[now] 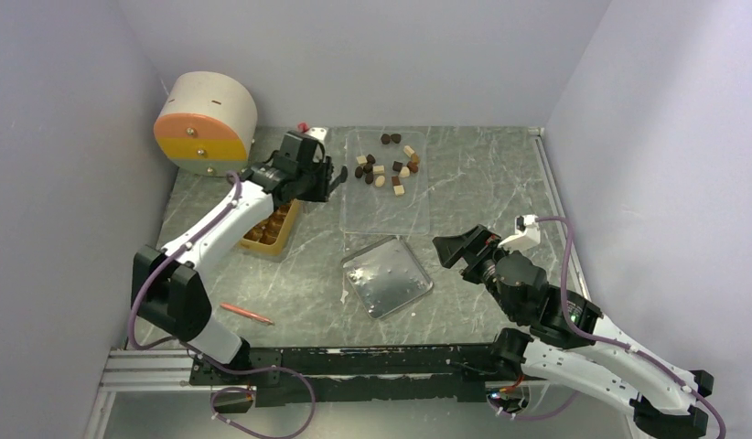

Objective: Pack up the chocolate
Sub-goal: Pick up the fake chocolate from the plate.

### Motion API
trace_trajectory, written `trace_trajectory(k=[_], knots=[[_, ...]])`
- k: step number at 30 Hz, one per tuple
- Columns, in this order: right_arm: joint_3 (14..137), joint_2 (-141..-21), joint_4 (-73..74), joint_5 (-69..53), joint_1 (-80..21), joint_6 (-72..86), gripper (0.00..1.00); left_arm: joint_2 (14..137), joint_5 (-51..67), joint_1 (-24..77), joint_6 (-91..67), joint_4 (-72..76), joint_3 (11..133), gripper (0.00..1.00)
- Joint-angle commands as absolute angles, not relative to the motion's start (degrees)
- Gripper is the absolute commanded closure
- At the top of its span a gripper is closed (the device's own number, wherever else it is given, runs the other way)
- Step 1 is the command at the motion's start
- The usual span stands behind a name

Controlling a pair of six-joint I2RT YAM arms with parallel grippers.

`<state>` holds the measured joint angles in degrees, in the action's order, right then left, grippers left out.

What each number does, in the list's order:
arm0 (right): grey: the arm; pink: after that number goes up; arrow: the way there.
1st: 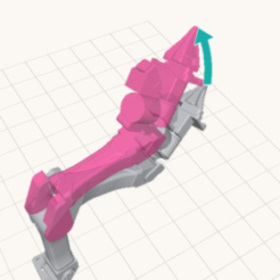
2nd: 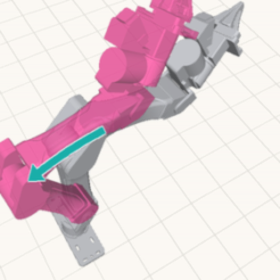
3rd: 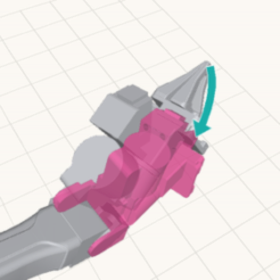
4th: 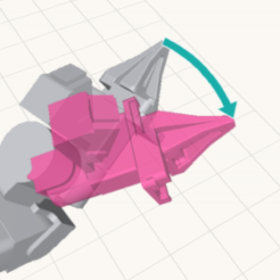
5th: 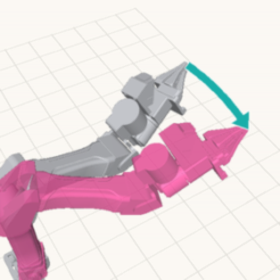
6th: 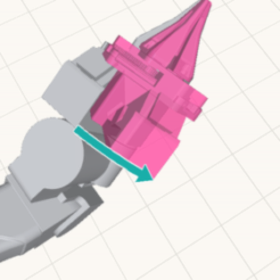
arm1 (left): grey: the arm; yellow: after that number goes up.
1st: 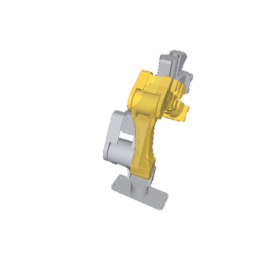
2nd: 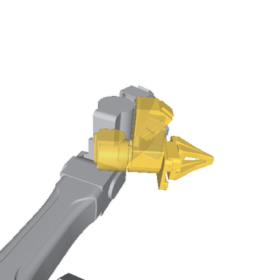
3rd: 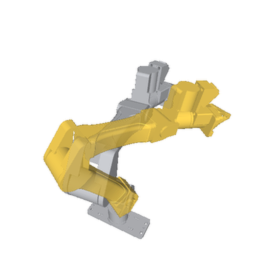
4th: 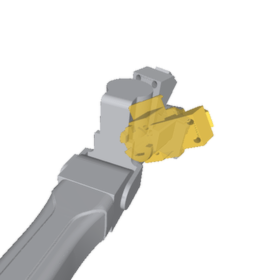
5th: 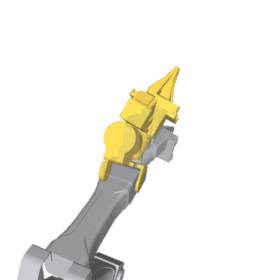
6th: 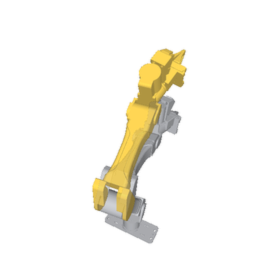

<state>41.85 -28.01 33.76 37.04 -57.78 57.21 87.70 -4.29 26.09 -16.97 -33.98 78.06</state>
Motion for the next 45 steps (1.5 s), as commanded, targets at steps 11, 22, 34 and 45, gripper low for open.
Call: trace_trajectory(k=[11, 22, 34, 45], knots=[[42.4, -26.5, 32.7, 37.5, -57.8, 57.4, 0.03, 96.1, -3.3, 38.2, -17.5, -22.4, 78.2, 0.58], [42.3, -25.1, 33.8, 38.5, -57.8, 57.5, 0.03, 105.2, -4.5, 40.6, -17.2, -20.9, 85.4, 0.57], [43.0, -26.5, 33.4, 38.6, -57.8, 57.0, 0.03, 113.3, -6.0, 41.0, -15.7, -21.3, 91.7, 0.57], [43.7, -26.8, 33.6, 39.0, -57.8, 56.5, 0.03, 115.6, -3.0, 41.1, -15.5, -21.6, 94.1, 0.57]])
